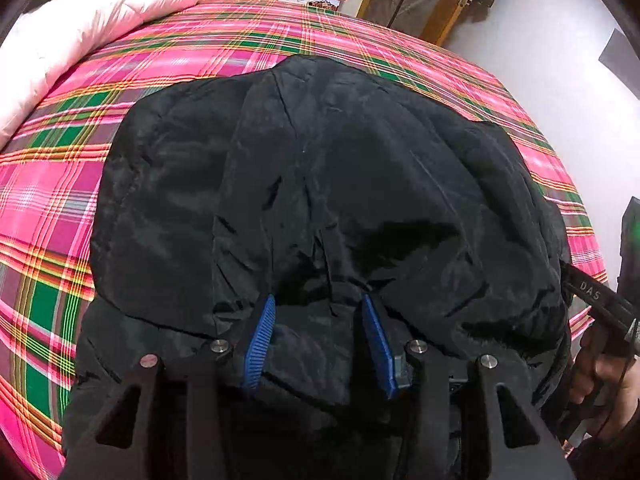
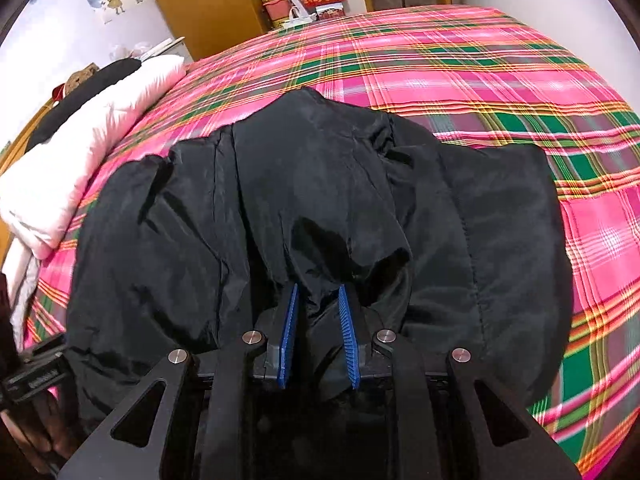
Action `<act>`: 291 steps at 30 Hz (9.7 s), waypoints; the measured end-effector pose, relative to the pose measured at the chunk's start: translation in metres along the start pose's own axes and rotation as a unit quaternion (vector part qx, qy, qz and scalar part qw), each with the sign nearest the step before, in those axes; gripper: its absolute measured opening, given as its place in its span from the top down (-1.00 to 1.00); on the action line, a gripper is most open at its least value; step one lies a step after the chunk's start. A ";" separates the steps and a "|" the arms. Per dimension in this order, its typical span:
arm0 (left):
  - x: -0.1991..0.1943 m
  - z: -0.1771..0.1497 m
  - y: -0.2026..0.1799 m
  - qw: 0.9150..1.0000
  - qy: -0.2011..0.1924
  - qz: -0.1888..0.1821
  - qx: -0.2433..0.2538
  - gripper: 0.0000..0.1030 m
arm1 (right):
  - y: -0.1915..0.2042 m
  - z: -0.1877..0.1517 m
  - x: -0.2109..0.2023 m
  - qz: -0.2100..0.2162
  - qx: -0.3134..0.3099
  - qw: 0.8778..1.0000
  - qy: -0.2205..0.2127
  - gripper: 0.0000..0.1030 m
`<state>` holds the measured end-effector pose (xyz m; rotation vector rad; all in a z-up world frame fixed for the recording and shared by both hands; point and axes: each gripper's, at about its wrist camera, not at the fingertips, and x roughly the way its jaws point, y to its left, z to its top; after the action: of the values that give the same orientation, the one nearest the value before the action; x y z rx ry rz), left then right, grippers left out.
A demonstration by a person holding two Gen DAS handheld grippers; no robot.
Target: Fold large clothes
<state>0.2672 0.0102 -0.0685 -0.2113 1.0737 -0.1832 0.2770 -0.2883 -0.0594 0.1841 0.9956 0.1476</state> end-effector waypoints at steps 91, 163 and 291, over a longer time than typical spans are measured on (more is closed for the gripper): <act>-0.165 -0.179 -0.033 0.995 -0.081 0.021 0.057 0.14 | 0.002 -0.191 -0.163 -0.007 0.009 1.000 -0.001 0.20; -0.225 -0.083 0.094 0.968 -0.173 -0.105 -0.150 0.82 | -0.069 -0.088 -0.212 0.219 0.201 0.952 -0.076 0.75; 0.007 0.107 0.021 0.988 -0.130 0.050 0.063 -0.56 | 0.004 0.088 0.006 -0.062 -0.059 0.996 -0.037 -0.43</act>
<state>0.3664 0.0372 -0.0309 -0.0638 0.8072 -0.1286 0.3543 -0.2909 -0.0173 0.0199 0.9184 0.0846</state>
